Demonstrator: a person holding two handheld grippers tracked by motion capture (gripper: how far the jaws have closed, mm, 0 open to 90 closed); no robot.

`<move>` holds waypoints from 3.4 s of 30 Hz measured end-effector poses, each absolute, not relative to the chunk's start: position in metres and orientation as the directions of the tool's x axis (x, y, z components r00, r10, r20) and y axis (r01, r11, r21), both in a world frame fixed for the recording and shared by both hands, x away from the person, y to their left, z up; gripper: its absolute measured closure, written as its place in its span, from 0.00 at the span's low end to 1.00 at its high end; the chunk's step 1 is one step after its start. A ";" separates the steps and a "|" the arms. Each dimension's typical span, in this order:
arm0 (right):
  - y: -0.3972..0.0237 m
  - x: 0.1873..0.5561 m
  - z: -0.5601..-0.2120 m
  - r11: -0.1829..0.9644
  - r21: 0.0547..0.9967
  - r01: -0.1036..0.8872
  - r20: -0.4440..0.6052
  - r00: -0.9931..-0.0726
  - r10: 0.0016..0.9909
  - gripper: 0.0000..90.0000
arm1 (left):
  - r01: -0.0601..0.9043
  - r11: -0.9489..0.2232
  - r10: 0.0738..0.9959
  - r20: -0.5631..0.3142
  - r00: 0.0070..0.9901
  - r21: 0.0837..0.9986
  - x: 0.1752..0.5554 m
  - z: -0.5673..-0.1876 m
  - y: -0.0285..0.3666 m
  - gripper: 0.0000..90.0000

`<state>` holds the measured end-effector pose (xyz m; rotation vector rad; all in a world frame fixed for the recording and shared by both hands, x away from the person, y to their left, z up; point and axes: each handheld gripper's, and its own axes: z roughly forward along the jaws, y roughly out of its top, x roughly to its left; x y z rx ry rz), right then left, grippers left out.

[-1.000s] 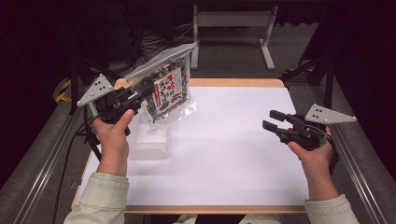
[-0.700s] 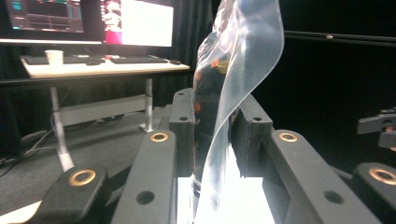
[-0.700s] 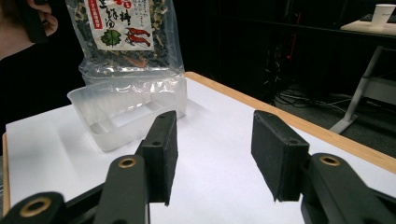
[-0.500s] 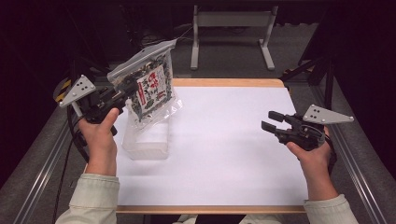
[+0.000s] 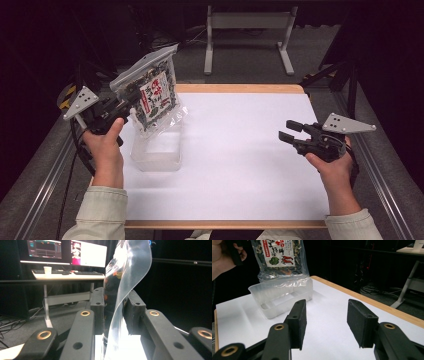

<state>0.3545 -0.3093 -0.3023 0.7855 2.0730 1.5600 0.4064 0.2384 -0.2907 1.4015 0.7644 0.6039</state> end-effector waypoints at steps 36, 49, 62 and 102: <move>-0.309 0.358 -0.309 0.205 0.954 0.218 0.031 -0.753 0.658 0.55 | 0.140 0.073 0.774 -0.145 0.616 0.987 0.405 -0.344 0.251 0.80; -0.310 0.359 -0.310 0.202 0.954 0.222 0.036 -0.752 0.658 0.54 | 0.214 0.047 0.776 -0.171 0.607 0.976 0.411 -0.355 0.250 0.80; -0.310 0.360 -0.311 0.195 0.953 0.230 0.046 -0.752 0.658 0.53 | 0.264 0.046 0.776 -0.201 0.598 0.963 0.413 -0.365 0.255 0.80; -0.310 0.365 -0.314 0.188 0.952 0.243 0.063 -0.753 0.655 0.50 | 0.277 0.071 0.839 -0.208 0.502 0.958 0.380 -0.348 0.266 0.22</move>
